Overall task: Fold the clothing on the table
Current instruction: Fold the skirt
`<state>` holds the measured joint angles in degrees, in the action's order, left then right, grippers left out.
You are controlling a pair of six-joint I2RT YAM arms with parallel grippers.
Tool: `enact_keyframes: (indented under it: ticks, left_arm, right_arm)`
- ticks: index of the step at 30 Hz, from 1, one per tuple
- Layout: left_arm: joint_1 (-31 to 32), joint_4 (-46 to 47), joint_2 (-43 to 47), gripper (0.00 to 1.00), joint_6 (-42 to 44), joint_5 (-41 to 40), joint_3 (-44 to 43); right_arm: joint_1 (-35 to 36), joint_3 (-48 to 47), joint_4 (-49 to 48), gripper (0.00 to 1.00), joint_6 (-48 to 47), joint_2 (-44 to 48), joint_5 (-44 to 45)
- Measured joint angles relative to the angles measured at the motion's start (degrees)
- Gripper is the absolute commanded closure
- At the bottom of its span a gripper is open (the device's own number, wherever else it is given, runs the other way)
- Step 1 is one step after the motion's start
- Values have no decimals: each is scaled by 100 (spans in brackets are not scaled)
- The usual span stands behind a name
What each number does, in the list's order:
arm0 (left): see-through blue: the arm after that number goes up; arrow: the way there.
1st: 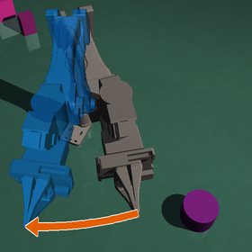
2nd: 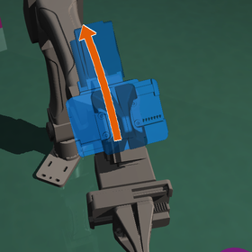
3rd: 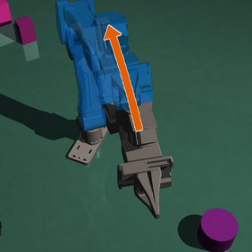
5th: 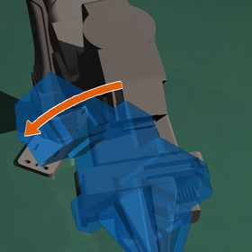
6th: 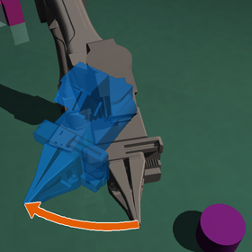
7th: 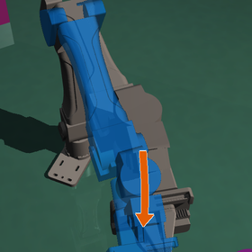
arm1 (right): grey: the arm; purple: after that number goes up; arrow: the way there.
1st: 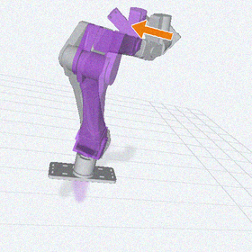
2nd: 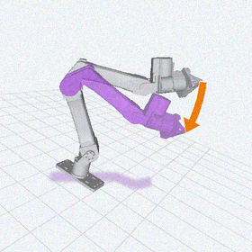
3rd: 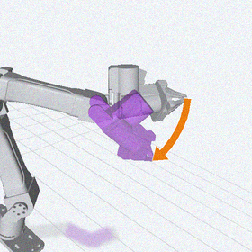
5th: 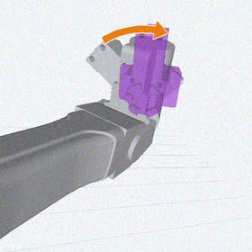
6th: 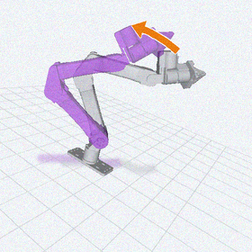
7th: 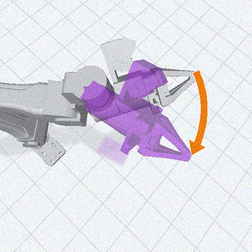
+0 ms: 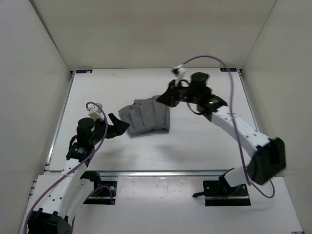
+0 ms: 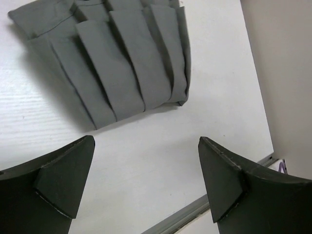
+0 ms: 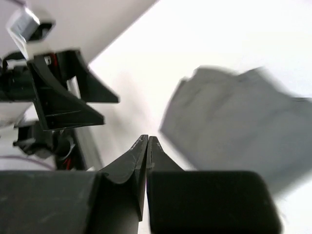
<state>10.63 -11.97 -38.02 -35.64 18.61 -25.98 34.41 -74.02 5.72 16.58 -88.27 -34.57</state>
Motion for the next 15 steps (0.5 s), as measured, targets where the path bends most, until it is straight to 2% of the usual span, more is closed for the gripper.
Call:
enact_keyframes:
  ticks: [1,3,7,11,15]
  left_arm:
    - [13,-42,-74,1,118,74,-111]
    - [55,-103,-251,1,317,181,-330]
    - [232,-317,-680,2,715,219,-625]
    - [413,-763,-1113,1,997,138,-780]
    - [369,-1119,-1104,1,1204,118,-785]
  right_arm:
    - [-297,310,-146,100,-4,553,9]
    - [-791,664,-247,100,-20,1054,31]
    - [-1565,1327,-251,100,-52,1344,116]
    - [-1661,1810,42,100,-57,1075,122]
    - [-1480,1840,144,100,-111,931,125]
